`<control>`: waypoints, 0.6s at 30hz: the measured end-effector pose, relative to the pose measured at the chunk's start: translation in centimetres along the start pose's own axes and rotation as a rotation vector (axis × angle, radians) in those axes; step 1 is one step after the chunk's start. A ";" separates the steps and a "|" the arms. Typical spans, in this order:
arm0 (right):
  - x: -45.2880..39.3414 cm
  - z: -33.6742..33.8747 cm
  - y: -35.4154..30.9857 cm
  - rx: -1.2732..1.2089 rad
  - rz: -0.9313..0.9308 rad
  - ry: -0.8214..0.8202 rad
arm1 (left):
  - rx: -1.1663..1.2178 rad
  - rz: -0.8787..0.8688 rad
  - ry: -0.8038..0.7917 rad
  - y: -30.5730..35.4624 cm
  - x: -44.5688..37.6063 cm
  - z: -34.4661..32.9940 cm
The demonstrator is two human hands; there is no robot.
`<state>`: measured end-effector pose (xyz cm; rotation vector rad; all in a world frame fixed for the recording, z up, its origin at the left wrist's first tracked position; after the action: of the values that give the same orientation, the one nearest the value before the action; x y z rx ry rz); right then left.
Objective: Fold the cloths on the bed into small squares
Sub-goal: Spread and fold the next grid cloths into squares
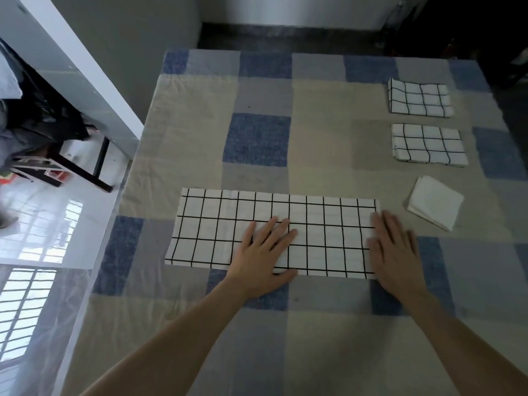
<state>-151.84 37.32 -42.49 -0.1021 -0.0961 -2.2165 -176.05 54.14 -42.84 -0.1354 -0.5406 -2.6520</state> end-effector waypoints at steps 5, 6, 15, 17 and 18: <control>-0.5 -0.7 1.8 0.037 -0.212 -0.048 | 0.010 0.001 0.010 0.0 0.0 0.1; -0.7 -0.1 0.6 0.017 -0.225 -0.019 | 0.007 0.002 0.012 0.1 0.0 0.1; 0.3 -0.1 -14.4 -0.132 0.189 -0.024 | 0.039 0.023 0.040 0.2 0.0 0.1; 0.2 -0.2 -13.1 -0.083 0.199 -0.016 | 0.024 0.015 0.028 0.2 0.0 0.1; 0.2 -0.1 -12.0 -0.063 0.212 -0.013 | 0.015 0.011 0.021 0.2 0.0 0.1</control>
<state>-161.53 44.36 -42.98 -0.1545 -0.0207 -2.0077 -175.94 54.06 -42.72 -0.1051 -0.5518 -2.6353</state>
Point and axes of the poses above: each hand's wrist, its own x-axis away from the middle knuckle, its own z-axis out of the back of the hand, y = z × x, the point moved 4 cm from there along -x, towards the middle knuckle, and after that the axes turned 10 degrees about x, right-handed, at the moved point
